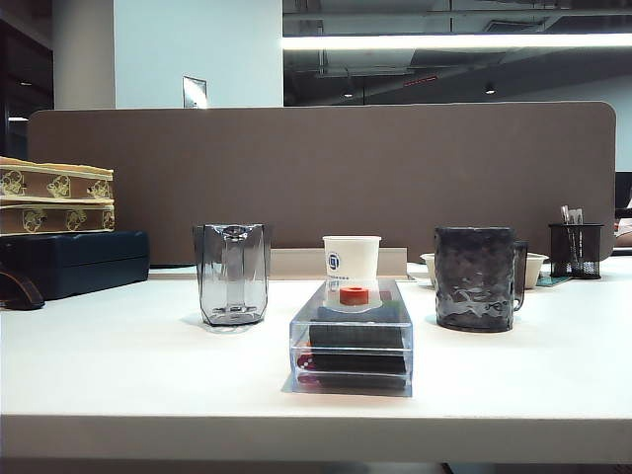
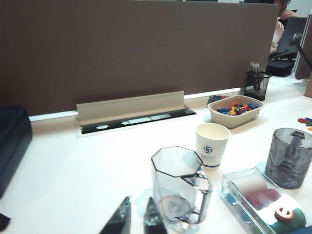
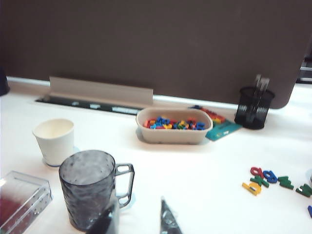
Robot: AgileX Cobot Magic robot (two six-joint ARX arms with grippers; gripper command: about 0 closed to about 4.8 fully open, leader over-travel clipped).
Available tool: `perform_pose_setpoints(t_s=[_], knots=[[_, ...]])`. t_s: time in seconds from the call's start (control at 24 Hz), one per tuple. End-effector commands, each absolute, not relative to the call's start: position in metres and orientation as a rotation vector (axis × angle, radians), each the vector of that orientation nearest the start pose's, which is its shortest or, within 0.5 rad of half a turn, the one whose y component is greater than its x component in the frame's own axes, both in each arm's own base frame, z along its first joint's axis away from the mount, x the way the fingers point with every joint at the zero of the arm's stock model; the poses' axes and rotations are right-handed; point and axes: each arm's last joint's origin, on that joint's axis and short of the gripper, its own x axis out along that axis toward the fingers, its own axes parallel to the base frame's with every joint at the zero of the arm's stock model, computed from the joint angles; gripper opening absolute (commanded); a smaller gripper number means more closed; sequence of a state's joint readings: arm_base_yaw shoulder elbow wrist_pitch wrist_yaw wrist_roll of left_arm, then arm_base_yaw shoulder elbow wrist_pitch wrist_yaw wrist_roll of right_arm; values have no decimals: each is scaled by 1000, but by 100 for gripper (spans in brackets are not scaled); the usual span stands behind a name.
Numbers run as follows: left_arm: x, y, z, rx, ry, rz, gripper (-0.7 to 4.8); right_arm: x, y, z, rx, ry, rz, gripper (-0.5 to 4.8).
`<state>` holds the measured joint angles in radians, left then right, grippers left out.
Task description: Pick up the letter "c" and put it in the paper cup.
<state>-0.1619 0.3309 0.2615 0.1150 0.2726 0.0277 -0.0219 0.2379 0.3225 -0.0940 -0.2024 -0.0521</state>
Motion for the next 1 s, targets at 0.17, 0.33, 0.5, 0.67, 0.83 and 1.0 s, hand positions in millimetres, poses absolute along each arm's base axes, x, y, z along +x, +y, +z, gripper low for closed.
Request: perform_pose_setpoints(t_s=[0.17, 0.33, 0.5, 0.67, 0.83, 1.0], knots=[[116, -52, 235, 52, -35, -449, 35, 105, 3, 265, -227, -19, 153, 108], [124, -76, 229, 59, -2, -506, 35, 104, 2, 274, -288, -42, 124, 108], [137, -107, 224, 99, 23, -589, 37, 108, 2, 276, -293, -32, 125, 114], [156, -130, 225, 118, 75, -627, 89, 112, 1, 287, -294, -30, 102, 150], [166, -138, 228, 114, 69, -624, 88, 119, 1, 295, -290, -14, 87, 149], [169, -140, 226, 107, 55, -628, 89, 128, 2, 301, -265, -24, 113, 150]])
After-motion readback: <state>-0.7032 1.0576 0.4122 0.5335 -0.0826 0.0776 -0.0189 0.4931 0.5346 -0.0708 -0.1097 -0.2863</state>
